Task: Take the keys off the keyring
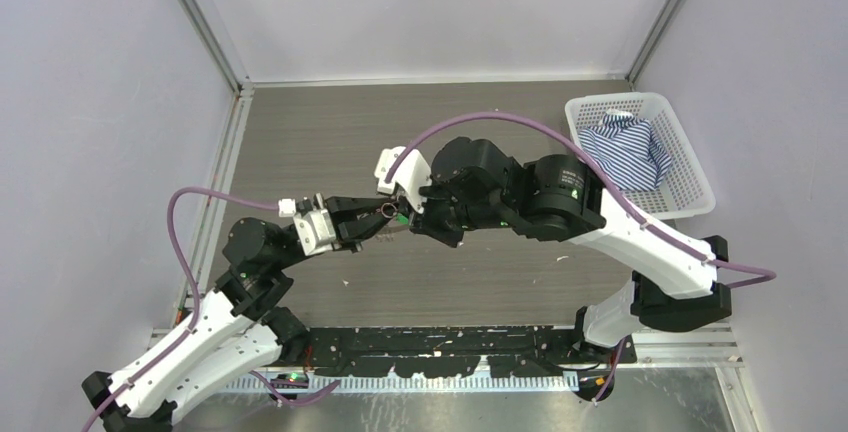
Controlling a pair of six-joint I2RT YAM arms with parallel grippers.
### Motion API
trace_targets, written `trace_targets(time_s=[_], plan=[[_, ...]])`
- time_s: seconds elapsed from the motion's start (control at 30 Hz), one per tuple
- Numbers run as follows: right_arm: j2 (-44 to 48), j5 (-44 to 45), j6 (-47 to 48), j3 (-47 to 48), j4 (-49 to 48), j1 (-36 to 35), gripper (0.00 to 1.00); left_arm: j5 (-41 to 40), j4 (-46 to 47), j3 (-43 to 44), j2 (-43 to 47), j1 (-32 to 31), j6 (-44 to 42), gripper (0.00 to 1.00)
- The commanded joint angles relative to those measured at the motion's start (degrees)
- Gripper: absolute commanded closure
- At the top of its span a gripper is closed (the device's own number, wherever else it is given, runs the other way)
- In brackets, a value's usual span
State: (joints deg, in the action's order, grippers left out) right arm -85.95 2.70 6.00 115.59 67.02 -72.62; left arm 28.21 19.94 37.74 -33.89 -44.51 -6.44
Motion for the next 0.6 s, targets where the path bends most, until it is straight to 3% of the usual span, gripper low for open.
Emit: trace_targets(time_s=[0.0, 0.27, 0.57], plan=[[2.01, 6.31, 3.97, -0.17, -2.36, -2.24, 0.99, 0.97, 1.11, 3.37, 1.18, -0.05, -0.63, 1.00], [1.57, 15.07, 7.35, -1.48, -2.24, -6.04, 0.99, 1.15, 0.32, 3.75, 1.70, -0.05, -0.53, 1.00], [2.38, 19.08, 9.38, -1.94, -3.22, -7.07, 0.99, 1.19, -0.91, 3.97, 2.12, -0.05, -0.70, 1.00]])
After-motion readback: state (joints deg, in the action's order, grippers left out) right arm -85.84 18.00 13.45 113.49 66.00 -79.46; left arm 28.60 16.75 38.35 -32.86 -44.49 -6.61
